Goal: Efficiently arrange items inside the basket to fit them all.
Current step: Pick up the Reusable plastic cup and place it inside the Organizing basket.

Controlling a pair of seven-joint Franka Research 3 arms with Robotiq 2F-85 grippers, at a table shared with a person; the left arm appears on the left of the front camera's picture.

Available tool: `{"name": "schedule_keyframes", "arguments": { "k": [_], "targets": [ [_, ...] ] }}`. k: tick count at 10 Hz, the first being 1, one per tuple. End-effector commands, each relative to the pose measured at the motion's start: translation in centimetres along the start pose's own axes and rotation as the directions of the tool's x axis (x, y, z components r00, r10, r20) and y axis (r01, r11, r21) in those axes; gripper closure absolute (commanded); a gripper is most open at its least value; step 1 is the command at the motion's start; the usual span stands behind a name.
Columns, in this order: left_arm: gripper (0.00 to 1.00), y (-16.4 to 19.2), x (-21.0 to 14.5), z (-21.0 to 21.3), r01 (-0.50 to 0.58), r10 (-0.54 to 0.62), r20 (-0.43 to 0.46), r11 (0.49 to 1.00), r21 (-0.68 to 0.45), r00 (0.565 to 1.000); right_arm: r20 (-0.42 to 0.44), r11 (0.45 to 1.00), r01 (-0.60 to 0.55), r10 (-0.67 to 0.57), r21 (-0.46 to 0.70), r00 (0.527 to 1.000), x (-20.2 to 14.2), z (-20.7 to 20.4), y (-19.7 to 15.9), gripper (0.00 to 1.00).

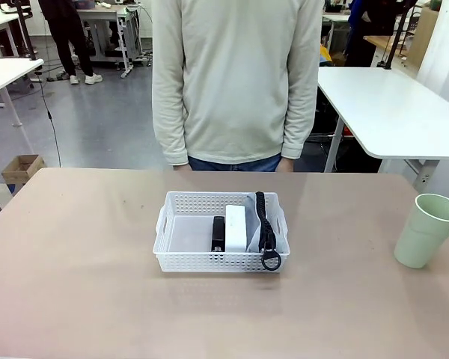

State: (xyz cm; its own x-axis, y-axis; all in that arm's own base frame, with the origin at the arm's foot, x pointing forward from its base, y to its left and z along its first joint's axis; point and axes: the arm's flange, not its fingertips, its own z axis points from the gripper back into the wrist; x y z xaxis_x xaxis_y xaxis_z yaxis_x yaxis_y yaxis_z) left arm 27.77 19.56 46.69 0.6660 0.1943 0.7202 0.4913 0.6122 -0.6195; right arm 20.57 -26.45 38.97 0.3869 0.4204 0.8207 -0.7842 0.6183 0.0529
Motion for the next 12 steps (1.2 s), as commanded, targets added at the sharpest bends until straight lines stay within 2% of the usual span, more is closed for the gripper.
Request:
{"name": "schedule_keyframes", "arguments": {
  "k": [1,2,5,8,12],
  "targets": [
    [0.00,-0.2,0.0,0.0,0.005,-0.005,0.010,1.000,-0.011,1.000,-0.018,0.997,-0.063,0.064,0.054,0.998,-2.8,-6.1,0.7,0.00],
    [0.00,-0.2,0.0,0.0,0.005,-0.005,0.010,1.000,-0.011,1.000,-0.029,0.995,-0.083,0.085,0.052,0.996,-3.9,-8.6,0.4,0.00],
    [0.00,-0.2,0.0,0.0,0.005,-0.005,0.010,1.000,-0.011,1.000,0.042,0.985,-0.143,0.140,0.095,0.989,-6.0,-14.7,0.6,0.00],
    [0.00,-0.2,0.0,0.0,0.005,-0.005,0.010,1.000,-0.011,1.000,0.166,0.981,-0.174,0.159,0.086,0.973,-6.1,-17.5,1.3,0.00],
    [0.00,-0.2,0.0,0.0,0.005,-0.005,0.010,1.000,-0.011,1.000,0.217,0.987,-0.133,0.112,0.088,0.970,-5.9,-20.5,1.7,0.00]
  ]
}}
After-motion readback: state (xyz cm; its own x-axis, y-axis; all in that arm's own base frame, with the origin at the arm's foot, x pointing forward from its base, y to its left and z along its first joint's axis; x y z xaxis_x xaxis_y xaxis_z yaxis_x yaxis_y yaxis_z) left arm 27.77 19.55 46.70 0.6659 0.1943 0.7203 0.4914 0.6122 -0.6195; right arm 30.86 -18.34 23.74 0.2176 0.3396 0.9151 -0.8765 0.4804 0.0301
